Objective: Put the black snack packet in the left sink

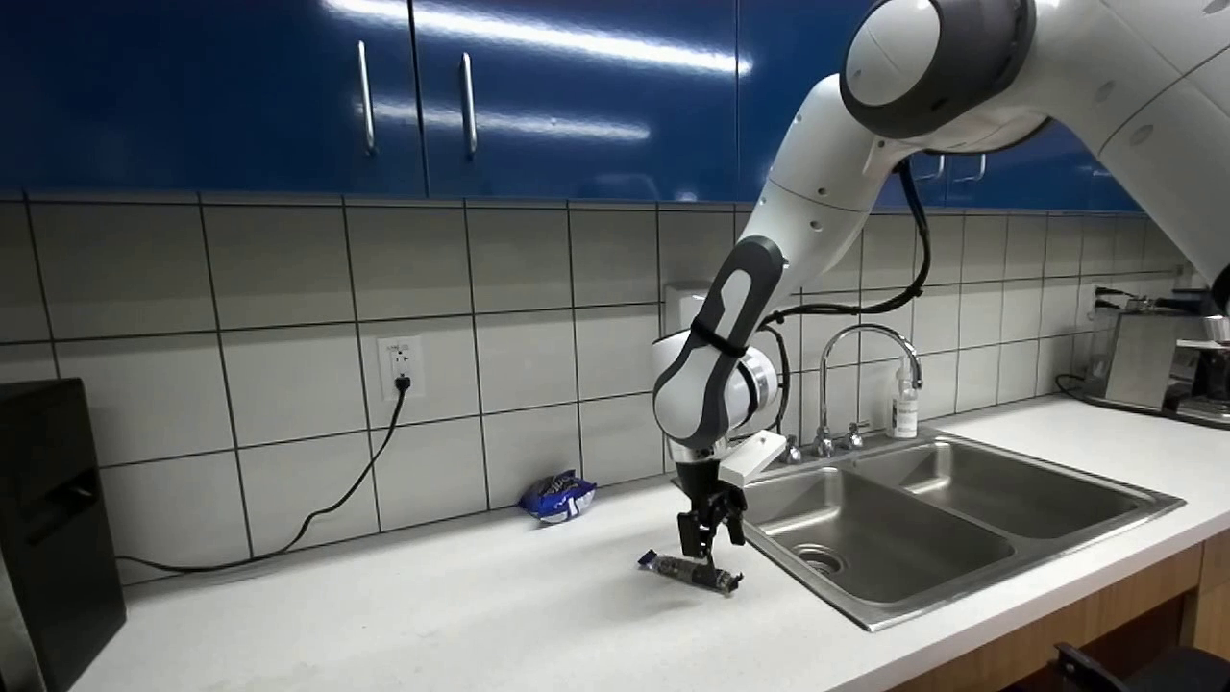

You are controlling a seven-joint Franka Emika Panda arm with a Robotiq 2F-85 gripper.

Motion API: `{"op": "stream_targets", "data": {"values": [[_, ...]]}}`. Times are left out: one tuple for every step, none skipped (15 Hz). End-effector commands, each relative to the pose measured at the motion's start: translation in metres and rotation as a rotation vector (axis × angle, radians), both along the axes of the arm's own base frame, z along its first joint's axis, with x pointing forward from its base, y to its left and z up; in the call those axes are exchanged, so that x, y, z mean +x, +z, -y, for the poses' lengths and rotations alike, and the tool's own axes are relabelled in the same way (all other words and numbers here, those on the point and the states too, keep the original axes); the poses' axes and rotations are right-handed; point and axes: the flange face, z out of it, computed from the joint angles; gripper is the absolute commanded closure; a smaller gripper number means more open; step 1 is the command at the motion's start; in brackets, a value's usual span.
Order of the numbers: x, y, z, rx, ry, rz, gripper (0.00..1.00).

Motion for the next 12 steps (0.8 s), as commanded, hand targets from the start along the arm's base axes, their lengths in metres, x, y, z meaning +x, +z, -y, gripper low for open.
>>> {"op": "stream_targets", "data": {"values": [[0.01, -0.002, -0.002, 0.003, 0.067, -0.008, 0.0], [0.012, -0.004, -0.002, 0.01, 0.072, -0.008, 0.0], [0.013, -0.006, -0.003, 0.016, 0.077, -0.007, 0.0], [0.014, -0.007, -0.004, 0.021, 0.077, -0.004, 0.0], [0.015, -0.009, -0.005, 0.024, 0.079, -0.004, 0.0], [0.016, -0.011, -0.006, 0.025, 0.082, -0.004, 0.0], [0.017, -0.012, -0.008, 0.027, 0.084, -0.005, 0.0], [0.018, -0.013, -0.008, 0.027, 0.085, -0.004, 0.0], [0.019, -0.013, -0.009, 0.027, 0.088, -0.003, 0.0], [0.02, -0.014, -0.009, 0.028, 0.089, -0.003, 0.0], [0.021, -0.014, -0.01, 0.028, 0.09, -0.002, 0.0], [0.022, -0.015, -0.01, 0.028, 0.091, -0.002, 0.0]]}}
